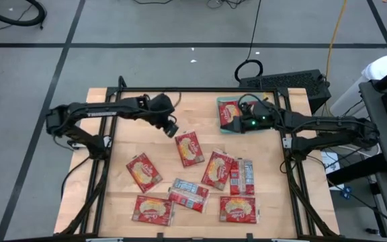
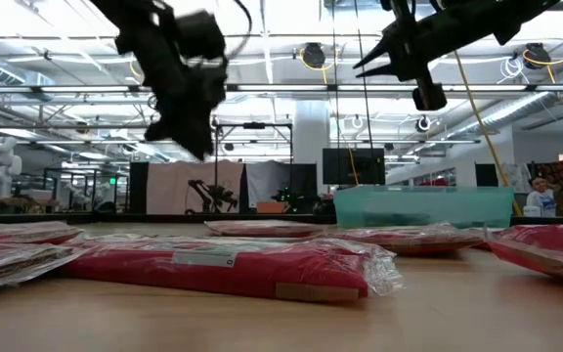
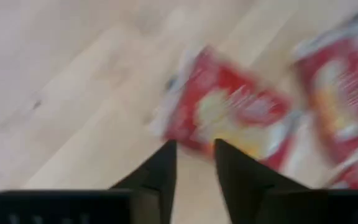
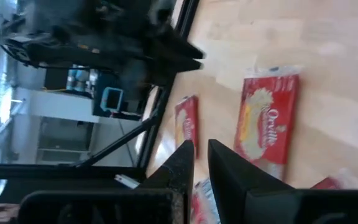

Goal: Sort popcorn bags into baskets
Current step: Put the red popcorn bag into the light blue bin

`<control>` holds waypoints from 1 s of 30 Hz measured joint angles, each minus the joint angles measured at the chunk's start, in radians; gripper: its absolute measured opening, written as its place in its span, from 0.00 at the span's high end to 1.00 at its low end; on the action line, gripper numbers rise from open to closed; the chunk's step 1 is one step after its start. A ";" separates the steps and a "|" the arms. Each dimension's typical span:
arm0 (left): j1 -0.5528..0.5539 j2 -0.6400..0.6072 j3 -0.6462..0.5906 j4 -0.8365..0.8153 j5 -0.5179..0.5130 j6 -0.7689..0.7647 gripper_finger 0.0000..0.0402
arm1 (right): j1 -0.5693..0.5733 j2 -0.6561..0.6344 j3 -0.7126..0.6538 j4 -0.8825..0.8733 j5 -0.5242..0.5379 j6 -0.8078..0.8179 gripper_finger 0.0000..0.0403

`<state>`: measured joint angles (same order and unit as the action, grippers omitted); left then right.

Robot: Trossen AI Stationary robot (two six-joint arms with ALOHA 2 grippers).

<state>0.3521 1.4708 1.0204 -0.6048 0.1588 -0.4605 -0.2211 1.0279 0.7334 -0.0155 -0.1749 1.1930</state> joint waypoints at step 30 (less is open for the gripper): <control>-0.059 0.343 0.004 0.131 0.086 0.271 0.58 | 0.217 0.001 0.000 0.005 0.238 0.175 0.89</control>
<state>0.2928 1.8140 1.0241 -0.4740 0.2450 -0.1894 -0.0044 1.0286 0.7334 -0.0104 0.0629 1.3678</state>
